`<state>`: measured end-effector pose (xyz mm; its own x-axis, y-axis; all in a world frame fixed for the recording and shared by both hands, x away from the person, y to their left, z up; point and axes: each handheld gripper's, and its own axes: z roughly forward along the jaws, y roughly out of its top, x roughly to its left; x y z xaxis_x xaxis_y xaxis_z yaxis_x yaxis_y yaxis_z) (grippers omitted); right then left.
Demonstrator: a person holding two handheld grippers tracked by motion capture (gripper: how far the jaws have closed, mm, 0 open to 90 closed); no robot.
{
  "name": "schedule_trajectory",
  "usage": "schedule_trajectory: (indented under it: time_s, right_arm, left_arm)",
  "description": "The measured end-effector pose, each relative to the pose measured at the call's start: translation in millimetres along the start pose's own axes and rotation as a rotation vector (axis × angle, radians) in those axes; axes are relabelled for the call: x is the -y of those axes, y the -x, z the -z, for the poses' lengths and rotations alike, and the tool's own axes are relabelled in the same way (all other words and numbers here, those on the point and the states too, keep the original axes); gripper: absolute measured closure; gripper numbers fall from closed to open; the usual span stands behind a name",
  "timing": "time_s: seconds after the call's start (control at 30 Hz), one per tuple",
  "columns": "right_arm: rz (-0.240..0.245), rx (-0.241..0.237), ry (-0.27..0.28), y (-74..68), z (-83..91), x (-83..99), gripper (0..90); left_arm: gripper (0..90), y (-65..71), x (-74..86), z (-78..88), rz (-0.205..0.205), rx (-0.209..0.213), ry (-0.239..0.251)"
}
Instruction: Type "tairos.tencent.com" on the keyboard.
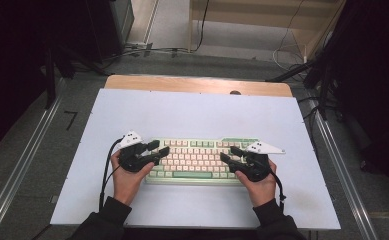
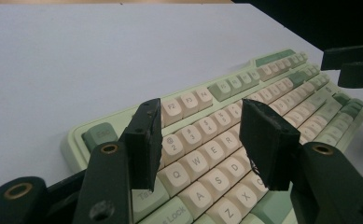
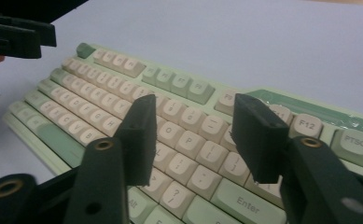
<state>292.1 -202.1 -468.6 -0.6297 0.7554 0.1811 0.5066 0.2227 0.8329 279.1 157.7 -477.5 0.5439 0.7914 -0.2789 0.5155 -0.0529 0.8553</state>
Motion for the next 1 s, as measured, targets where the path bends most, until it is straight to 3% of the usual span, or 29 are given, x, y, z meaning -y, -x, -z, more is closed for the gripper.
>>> schedule_trajectory:
  time_s: [0.1, 0.17, 0.23, 0.47, 0.77, 1.0]
  right_arm:
    - [0.017, -0.035, -0.001, -2.9, -0.3, -0.6, 65.9]
    - [0.032, -0.065, -0.005, -5.8, -0.3, -1.1, 80.5]
    - [0.047, -0.092, -0.011, -9.3, -1.2, -2.1, 87.6]
    - [0.102, -0.156, -0.046, -24.6, -14.6, -5.0, 87.8]
    - [0.149, -0.177, -0.094, -41.3, -31.7, -3.5, 87.8]
    - [0.166, -0.177, -0.127, -45.9, -41.0, -1.0, 87.8]
  left_arm:
    - [50.2, -0.8, 1.0, 2.1, -0.002, -0.005, 0.003]
    - [50.2, -0.2, 1.3, 2.4, -0.002, -0.006, 0.008]
    - [50.2, 0.7, 1.9, 1.6, -0.004, -0.007, 0.008]
    - [50.3, 1.4, 2.6, 1.2, -0.011, -0.009, 0.009]
    - [50.3, 0.6, 3.0, 1.8, -0.009, -0.013, 0.013]
    - [50.4, 0.0, 3.5, 1.3, -0.008, -0.012, 0.011]
